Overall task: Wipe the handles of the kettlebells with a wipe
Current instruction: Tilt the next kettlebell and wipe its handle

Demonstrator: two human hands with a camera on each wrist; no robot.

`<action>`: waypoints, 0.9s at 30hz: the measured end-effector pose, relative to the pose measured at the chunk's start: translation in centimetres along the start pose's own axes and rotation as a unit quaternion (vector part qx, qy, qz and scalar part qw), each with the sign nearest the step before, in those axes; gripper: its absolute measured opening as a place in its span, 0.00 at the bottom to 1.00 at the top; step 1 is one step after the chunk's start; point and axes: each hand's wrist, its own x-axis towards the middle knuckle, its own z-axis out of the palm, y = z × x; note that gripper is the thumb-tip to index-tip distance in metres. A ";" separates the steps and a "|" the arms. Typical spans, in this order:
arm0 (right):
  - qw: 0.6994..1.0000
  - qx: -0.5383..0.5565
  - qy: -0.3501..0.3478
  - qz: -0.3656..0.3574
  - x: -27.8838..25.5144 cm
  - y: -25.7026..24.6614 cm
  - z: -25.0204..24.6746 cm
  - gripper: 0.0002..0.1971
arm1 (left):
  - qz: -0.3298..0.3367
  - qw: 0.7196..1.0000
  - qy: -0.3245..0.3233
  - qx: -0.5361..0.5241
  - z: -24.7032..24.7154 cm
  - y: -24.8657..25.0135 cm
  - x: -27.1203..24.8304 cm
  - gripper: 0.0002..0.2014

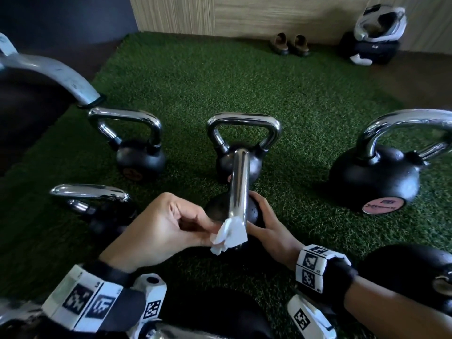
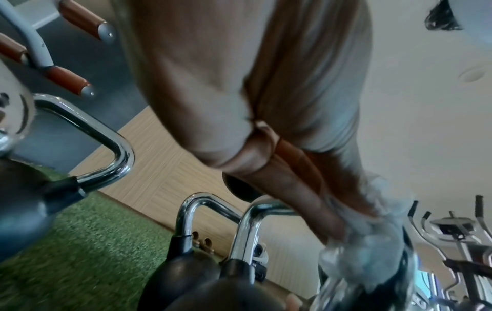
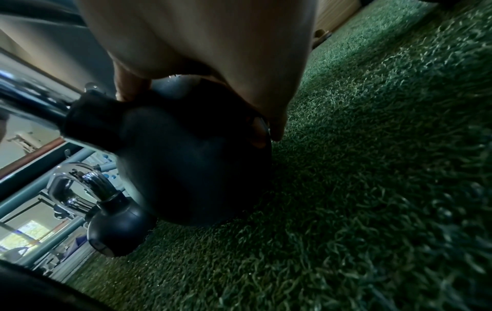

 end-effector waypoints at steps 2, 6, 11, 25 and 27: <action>1.000 -0.002 0.000 -0.002 -0.1 -0.2 0.0 0.53 | -0.008 1.000 0.008 0.021 0.4 -0.6 -0.3 0.04; 1.000 -0.010 -0.003 -0.001 -0.2 -0.2 0.0 0.51 | -0.012 0.997 0.022 0.077 1.0 -2.0 -0.6 0.08; 1.000 -0.025 -0.004 -0.003 -0.1 0.0 -0.1 0.49 | 0.004 0.993 0.046 0.112 1.9 -2.6 -0.7 0.11; 0.935 -0.150 0.193 -0.257 -1.3 -13.1 -3.5 0.19 | -0.016 0.980 0.189 -0.062 -2.8 1.5 1.9 0.10; 0.919 -0.177 0.138 -0.325 -1.9 -15.6 -3.3 0.20 | -0.022 0.978 0.179 -0.103 -3.0 2.6 2.5 0.12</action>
